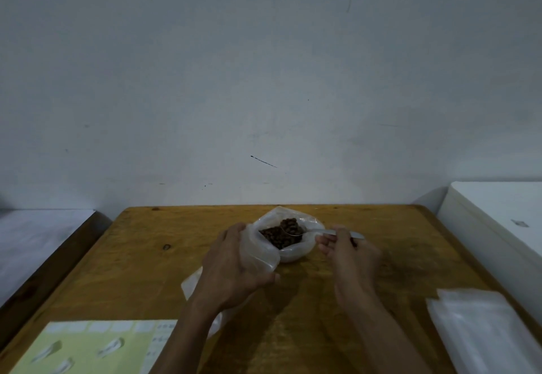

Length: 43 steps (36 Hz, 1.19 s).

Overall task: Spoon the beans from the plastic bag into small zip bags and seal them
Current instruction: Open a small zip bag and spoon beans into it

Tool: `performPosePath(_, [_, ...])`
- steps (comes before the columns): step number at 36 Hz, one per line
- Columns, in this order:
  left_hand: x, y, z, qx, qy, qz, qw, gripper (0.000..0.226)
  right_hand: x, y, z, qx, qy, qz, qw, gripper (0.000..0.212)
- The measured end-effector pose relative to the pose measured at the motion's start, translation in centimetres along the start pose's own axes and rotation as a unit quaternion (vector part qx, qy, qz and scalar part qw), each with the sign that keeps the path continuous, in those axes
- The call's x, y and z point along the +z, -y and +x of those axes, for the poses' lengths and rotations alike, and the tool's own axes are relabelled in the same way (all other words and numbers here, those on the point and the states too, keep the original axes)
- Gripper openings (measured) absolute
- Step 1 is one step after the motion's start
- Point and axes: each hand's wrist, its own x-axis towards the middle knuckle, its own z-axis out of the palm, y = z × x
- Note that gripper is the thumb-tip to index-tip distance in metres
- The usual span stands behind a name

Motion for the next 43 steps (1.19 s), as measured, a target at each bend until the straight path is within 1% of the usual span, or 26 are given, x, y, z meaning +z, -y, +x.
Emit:
performPosePath(2, [0.0,0.0,0.1,-0.003,-0.006,-0.005,1.0,0.117,-0.1,0.4,-0.2,0.0,0.007,0.014,1.0,0.012])
performPosePath(5, [0.0,0.1,0.2,-0.006,-0.013,-0.008,1.0,0.115,-0.1,1.4,-0.9,0.0,0.039,0.034,0.999,0.012])
performPosePath(9, [0.1,0.3,0.3,-0.004,-0.018,-0.005,1.0,0.111,-0.2,2.4,-1.9,-0.006,0.104,0.034,0.994,0.017])
performPosePath(11, [0.2,0.2,0.3,-0.005,-0.012,-0.005,1.0,0.11,-0.3,2.7,-2.6,-0.028,0.139,0.007,0.99,0.02])
performPosePath(13, [0.2,0.0,0.4,-0.007,-0.008,-0.004,1.0,0.111,-0.6,2.7,-3.2,-0.088,0.175,-0.056,0.979,0.021])
performPosePath(14, [0.2,-0.1,0.4,-0.009,-0.007,-0.002,1.0,0.112,-0.8,2.6,-3.4,-0.136,0.193,-0.101,0.967,0.021])
performPosePath(16, [0.2,-0.2,0.4,-0.009,-0.004,0.006,1.0,0.114,-1.1,2.4,-3.6,-0.24,0.22,-0.189,0.926,0.019])
performPosePath(17, [0.1,-0.2,0.5,-0.006,-0.002,0.01,1.0,0.114,-1.3,2.3,-3.6,-0.28,0.223,-0.214,0.909,0.018])
performPosePath(18, [0.1,-0.1,0.5,-0.002,-0.001,0.016,1.0,0.113,-1.4,2.2,-3.6,-0.305,0.218,-0.219,0.901,0.018])
performPosePath(21, [-0.1,0.0,0.4,0.015,0.001,0.044,0.999,0.109,-1.6,1.9,-3.1,-0.335,0.161,-0.2,0.906,0.019])
performPosePath(23, [-0.1,0.0,0.4,0.018,0.003,0.053,0.998,0.107,-1.8,1.5,-2.3,-0.344,0.123,-0.22,0.905,0.019])
performPosePath(27, [0.0,0.0,0.4,0.015,0.014,0.058,0.998,0.109,-1.9,-0.1,-0.8,-0.302,0.118,-0.303,0.896,0.021])
performPosePath(29, [0.2,0.0,0.4,0.014,0.017,0.061,0.998,0.11,-1.7,-1.0,-0.5,-0.278,0.107,-0.315,0.901,0.021])
performPosePath(32, [0.4,0.1,0.4,0.015,0.022,0.064,0.998,0.108,-1.2,-1.9,-0.5,-0.199,0.084,-0.256,0.942,0.024])
performPosePath(34, [0.5,0.2,0.3,0.015,0.02,0.062,0.998,0.107,-0.7,-1.9,-0.6,-0.111,0.067,-0.193,0.973,0.029])
performPosePath(36, [0.5,0.3,0.3,0.015,0.02,0.062,0.998,0.106,-0.2,-1.7,-0.6,-0.024,0.044,-0.125,0.991,0.025])
performPosePath(39, [0.5,0.3,0.3,0.012,0.024,0.056,0.998,0.108,0.1,-1.5,-0.1,0.04,0.005,-0.045,0.998,0.014])
performPosePath(43, [0.3,0.2,0.2,0.007,0.021,0.055,0.998,0.11,-0.5,-0.5,0.2,0.054,0.006,-0.001,0.998,0.013])
